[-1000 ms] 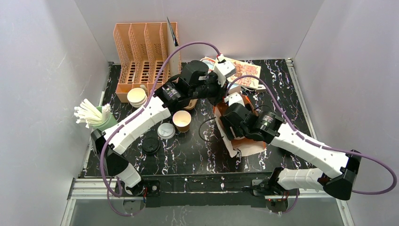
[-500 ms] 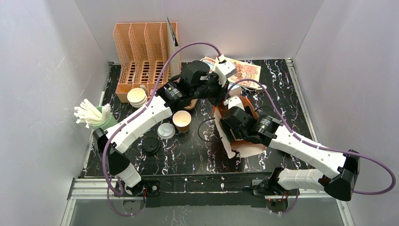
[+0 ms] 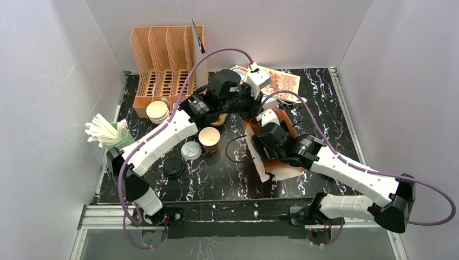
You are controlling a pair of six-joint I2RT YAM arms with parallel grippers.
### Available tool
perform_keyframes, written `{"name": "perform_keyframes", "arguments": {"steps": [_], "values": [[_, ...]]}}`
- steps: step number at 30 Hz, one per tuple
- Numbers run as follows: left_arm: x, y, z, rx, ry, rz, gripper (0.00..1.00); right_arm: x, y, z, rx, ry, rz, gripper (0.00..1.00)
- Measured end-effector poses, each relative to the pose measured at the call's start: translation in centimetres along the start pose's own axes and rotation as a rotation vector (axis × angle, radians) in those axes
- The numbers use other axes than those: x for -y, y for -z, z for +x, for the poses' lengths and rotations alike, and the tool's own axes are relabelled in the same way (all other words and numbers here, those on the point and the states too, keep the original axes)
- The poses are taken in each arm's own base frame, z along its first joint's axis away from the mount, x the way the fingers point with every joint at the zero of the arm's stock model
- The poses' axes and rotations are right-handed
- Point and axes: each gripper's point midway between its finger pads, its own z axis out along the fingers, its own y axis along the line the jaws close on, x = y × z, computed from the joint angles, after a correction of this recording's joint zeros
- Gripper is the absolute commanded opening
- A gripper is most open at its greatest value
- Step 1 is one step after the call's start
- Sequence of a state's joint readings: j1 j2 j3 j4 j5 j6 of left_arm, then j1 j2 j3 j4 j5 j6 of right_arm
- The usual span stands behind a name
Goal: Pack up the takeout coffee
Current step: Place the coffee cup on the cup tray.
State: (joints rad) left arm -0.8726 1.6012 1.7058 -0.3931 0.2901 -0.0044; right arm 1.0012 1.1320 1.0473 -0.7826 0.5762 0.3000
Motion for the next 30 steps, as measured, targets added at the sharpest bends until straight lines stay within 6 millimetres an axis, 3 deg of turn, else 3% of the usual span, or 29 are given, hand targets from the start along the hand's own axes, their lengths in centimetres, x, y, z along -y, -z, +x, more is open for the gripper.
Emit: {"name": "perform_keyframes", "arguments": {"steps": [9, 20, 24, 30], "values": [[-0.4, -0.2, 0.3, -0.01, 0.013, -0.008, 0.0, 0.4, -0.8, -0.1, 0.017, 0.016, 0.012, 0.21], [-0.9, -1.4, 1.9, -0.068, 0.048, -0.007, 0.0, 0.7, -2.3, 1.1, 0.012, 0.037, 0.038, 0.2], [-1.3, -1.5, 1.5, -0.072, 0.079, -0.009, 0.0, 0.8, -2.9, 1.2, 0.016, 0.03, 0.03, 0.2], [-2.8, -2.0, -0.7, -0.069, 0.115, -0.028, 0.0, 1.4, -3.8, 1.1, -0.011, -0.033, -0.008, 0.2]]}}
